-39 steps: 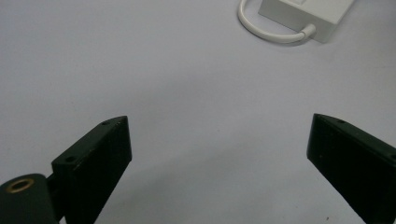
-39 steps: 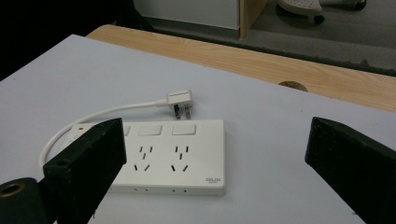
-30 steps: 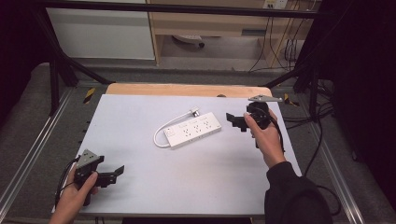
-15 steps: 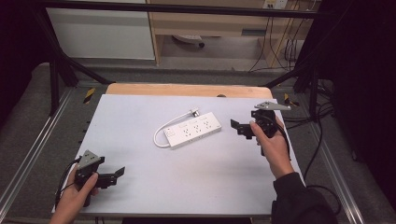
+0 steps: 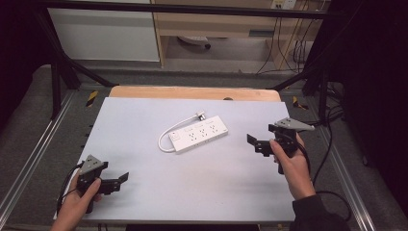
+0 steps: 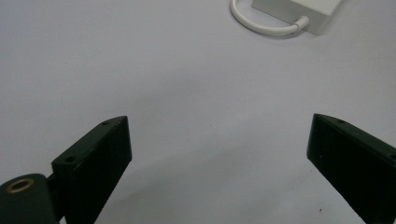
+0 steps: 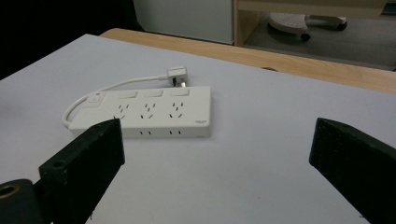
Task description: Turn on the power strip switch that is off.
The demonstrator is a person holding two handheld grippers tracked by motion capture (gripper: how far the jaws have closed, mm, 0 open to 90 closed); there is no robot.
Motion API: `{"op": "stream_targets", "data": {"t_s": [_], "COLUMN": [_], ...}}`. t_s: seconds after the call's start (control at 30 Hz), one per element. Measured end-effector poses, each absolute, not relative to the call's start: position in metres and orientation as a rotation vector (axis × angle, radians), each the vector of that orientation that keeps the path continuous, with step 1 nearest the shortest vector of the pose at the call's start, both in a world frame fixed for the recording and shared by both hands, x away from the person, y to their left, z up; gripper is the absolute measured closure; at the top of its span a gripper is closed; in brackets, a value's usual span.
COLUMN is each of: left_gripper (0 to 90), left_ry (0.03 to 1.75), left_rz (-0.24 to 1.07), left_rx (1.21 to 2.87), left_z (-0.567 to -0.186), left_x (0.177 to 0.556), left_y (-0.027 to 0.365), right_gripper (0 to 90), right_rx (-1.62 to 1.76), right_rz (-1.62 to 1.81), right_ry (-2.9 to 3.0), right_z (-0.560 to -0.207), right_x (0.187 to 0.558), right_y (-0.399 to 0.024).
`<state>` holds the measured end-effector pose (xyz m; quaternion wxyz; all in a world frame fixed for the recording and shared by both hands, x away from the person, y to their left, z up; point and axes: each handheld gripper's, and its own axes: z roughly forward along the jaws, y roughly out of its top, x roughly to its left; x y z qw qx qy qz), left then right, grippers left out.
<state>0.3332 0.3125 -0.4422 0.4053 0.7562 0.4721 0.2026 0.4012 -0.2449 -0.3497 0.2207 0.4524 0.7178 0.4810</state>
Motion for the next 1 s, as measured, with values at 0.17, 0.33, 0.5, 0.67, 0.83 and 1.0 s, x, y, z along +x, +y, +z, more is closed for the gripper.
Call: {"op": "stream_targets", "data": {"t_s": [0.17,0.33,0.5,0.67,0.83,1.0], "left_gripper": [6.7,6.8,6.9,6.9,6.9,6.8], "left_ry": [1.192,1.178,1.157,1.144,1.135,1.135], "left_rz": [0.509,0.513,0.518,0.515,0.511,0.513], "left_rx": [1.900,1.892,1.890,1.893,1.901,1.898], "left_z": [-0.441,-0.439,-0.435,-0.434,-0.433,-0.433], "left_x": [0.332,0.330,0.326,0.323,0.322,0.322], "left_y": [0.313,0.311,0.307,0.302,0.299,0.300], "right_gripper": [3.7,3.7,3.6,3.6,3.5,3.2], "right_rx": [1.238,1.215,1.244,1.293,1.304,1.301], "right_rz": [1.321,1.305,1.297,1.274,1.247,1.208], "right_ry": [1.946,1.923,1.920,1.928,1.957,2.021], "right_z": [-0.365,-0.384,-0.407,-0.428,-0.437,-0.447], "right_x": [0.384,0.369,0.359,0.355,0.351,0.347], "right_y": [-0.256,-0.265,-0.274,-0.277,-0.276,-0.272]}}
